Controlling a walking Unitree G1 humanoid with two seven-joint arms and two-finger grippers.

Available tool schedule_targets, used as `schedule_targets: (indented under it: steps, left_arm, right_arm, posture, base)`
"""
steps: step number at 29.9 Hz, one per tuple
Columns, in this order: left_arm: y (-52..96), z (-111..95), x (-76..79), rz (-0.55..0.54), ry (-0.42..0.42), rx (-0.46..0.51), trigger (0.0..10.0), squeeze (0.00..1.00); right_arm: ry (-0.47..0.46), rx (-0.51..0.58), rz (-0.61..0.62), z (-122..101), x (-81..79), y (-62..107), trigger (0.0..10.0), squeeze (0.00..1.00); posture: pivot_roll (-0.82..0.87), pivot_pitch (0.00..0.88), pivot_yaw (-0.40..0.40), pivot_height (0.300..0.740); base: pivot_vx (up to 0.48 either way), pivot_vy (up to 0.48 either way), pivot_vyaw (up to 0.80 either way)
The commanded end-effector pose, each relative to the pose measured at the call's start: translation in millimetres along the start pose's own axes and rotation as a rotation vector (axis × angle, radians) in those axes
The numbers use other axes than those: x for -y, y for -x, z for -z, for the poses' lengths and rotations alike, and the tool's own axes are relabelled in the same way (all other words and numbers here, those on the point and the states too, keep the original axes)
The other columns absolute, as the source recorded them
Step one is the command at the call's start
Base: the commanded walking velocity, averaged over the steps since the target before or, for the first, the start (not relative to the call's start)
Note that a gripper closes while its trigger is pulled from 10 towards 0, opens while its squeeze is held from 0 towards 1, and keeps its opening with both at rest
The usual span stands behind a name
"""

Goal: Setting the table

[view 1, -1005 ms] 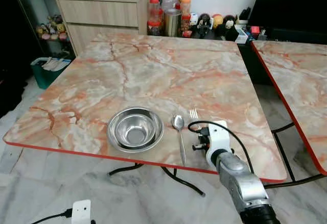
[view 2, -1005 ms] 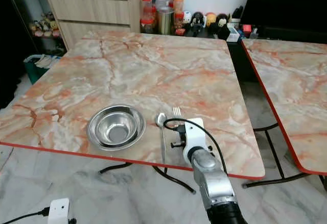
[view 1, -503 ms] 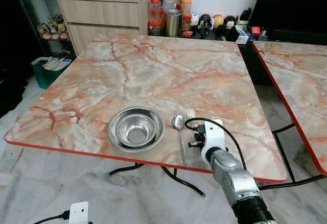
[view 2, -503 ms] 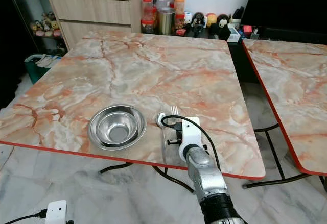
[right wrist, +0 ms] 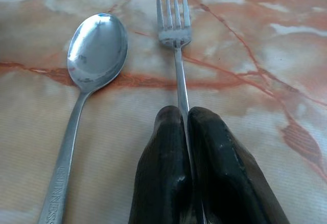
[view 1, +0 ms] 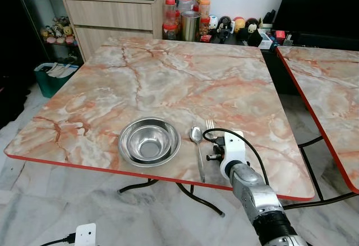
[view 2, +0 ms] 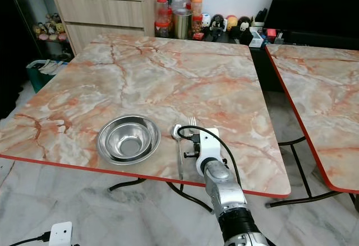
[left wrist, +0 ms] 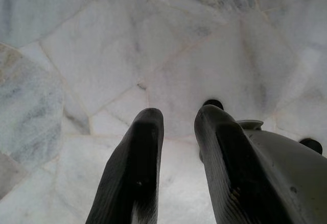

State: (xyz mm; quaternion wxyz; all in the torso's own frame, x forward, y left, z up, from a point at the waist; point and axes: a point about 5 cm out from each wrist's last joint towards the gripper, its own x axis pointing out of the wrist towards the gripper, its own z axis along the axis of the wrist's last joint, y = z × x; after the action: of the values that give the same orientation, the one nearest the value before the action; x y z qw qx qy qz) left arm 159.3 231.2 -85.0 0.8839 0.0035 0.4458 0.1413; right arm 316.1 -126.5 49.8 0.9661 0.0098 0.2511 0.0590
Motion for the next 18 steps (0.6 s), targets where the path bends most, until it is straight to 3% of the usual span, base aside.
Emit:
schedule_targets:
  steps: [1, 11, 12, 13, 15, 16, 17, 18]
  left_arm:
    - [0.9, 5.0, -3.7, -0.005, 0.009, -0.018, 10.0, 0.00]
    - [1.3, 6.9, -4.0, -0.004, 0.008, -0.026, 10.0, 0.00]
    - [1.3, 7.3, -4.0, -0.003, 0.007, -0.028, 10.0, 0.00]
    - [1.3, 7.3, -4.0, -0.003, 0.007, -0.028, 10.0, 0.00]
    - [1.4, 7.4, -3.9, -0.003, 0.006, -0.029, 10.0, 0.00]
    - [1.4, 7.4, -3.8, -0.003, 0.006, -0.029, 10.0, 0.00]
    - [1.4, 7.4, -3.8, -0.003, 0.006, -0.029, 10.0, 0.00]
    - [1.3, 7.3, -3.6, -0.002, 0.006, -0.029, 10.0, 0.00]
  right_arm:
    - [-0.005, -0.008, 0.013, 0.9, 3.0, -1.3, 10.0, 0.00]
    - [-0.008, -0.019, 0.011, 7.6, 4.7, -5.8, 10.0, 0.00]
    - [-0.017, -0.023, 0.007, 9.4, 4.5, -6.2, 10.0, 0.16]
    - [-0.017, -0.023, 0.007, 9.4, 4.5, -6.2, 10.0, 0.16]
    - [-0.020, -0.025, 0.005, 10.3, 4.2, -6.2, 10.0, 0.52]
    - [-0.020, -0.025, 0.005, 10.6, 3.9, -6.1, 10.0, 0.79]
    - [-0.020, -0.025, 0.004, 10.8, 3.7, -6.0, 10.0, 0.90]
    - [-0.020, -0.023, 0.003, 10.1, 3.7, -6.0, 10.0, 0.90]
  posture:
    - [0.07, 0.000, -0.058, 0.740]
    - [0.07, 0.000, -0.059, 0.740]
    - [0.07, 0.000, -0.059, 0.740]
    - [0.07, 0.000, -0.059, 0.740]
    - [0.07, 0.000, -0.059, 0.740]
    - [0.07, 0.000, -0.059, 0.740]
    - [0.07, 0.000, -0.059, 0.740]
    - [0.07, 0.000, -0.057, 0.740]
  base:
    - [0.000, 0.000, 0.00]
    - [0.000, 0.000, 0.00]
    - [0.000, 0.000, 0.00]
    - [0.000, 0.000, 0.00]
    - [0.000, 0.000, 0.00]
    - [0.000, 0.000, 0.00]
    - [0.000, 0.000, 0.00]
    - [0.000, 0.000, 0.00]
